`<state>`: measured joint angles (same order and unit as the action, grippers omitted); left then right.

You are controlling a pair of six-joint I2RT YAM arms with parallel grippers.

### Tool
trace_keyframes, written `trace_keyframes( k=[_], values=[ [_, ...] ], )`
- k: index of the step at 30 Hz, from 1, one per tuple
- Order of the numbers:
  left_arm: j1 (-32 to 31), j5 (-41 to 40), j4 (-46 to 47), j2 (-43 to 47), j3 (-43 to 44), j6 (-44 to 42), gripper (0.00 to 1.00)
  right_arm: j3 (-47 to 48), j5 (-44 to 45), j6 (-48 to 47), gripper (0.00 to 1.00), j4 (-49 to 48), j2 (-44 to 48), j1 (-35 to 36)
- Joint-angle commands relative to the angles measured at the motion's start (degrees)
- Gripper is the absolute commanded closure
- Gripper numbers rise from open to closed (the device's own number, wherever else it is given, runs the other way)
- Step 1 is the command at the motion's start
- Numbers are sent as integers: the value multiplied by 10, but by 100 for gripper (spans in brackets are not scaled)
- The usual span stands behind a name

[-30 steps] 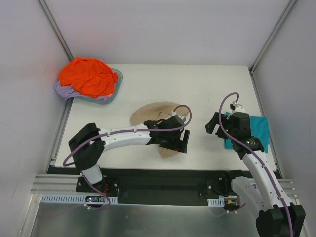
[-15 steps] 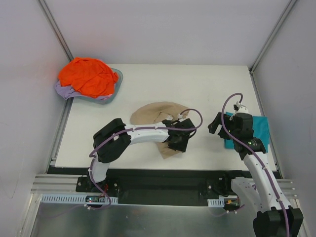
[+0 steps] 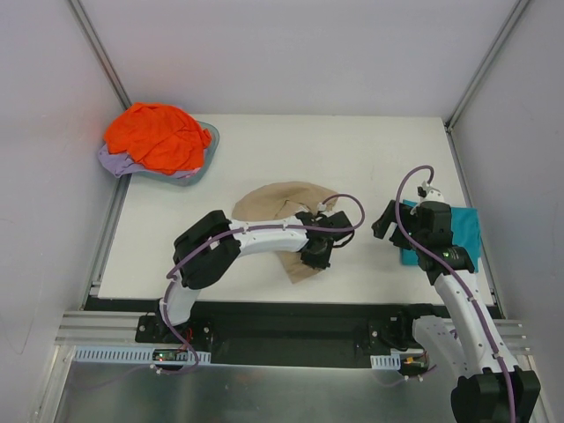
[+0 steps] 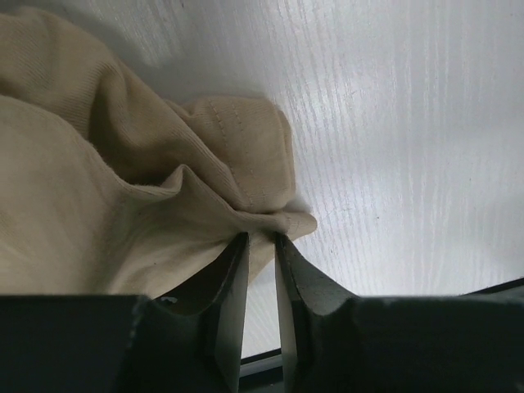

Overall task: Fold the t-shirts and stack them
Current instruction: Move the tshirt to the center of the board, then flatten out the tshirt

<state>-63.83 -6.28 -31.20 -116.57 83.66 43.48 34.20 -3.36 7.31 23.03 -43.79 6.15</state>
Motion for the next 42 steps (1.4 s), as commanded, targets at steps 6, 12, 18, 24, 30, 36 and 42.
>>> trace_keyframes(
  k=[6, 12, 18, 24, 30, 36, 42],
  values=[
    [-16, -59, -85, -77, 40, 7, 72, 23, 3, -1, 3, -1, 5, -9],
    [-30, -106, -158, -112, 51, 11, 72, 23, 5, -4, 3, -1, 3, -11],
    [-29, -109, -186, -146, 33, 20, 93, 24, 7, -7, 3, 3, 6, -11],
    [-28, -133, -198, -102, 23, 24, 100, 25, 8, -10, 3, 3, 0, -12],
    [-26, -219, -198, 83, -25, 31, 100, 25, -15, -11, 3, -6, -15, -13],
    [-2, -282, -199, 249, -82, 22, 100, 38, -45, -17, 3, -13, -55, -13],
    [58, -313, -199, 389, -163, 65, 100, 65, -114, 8, 3, -61, -153, -9]
  ],
)
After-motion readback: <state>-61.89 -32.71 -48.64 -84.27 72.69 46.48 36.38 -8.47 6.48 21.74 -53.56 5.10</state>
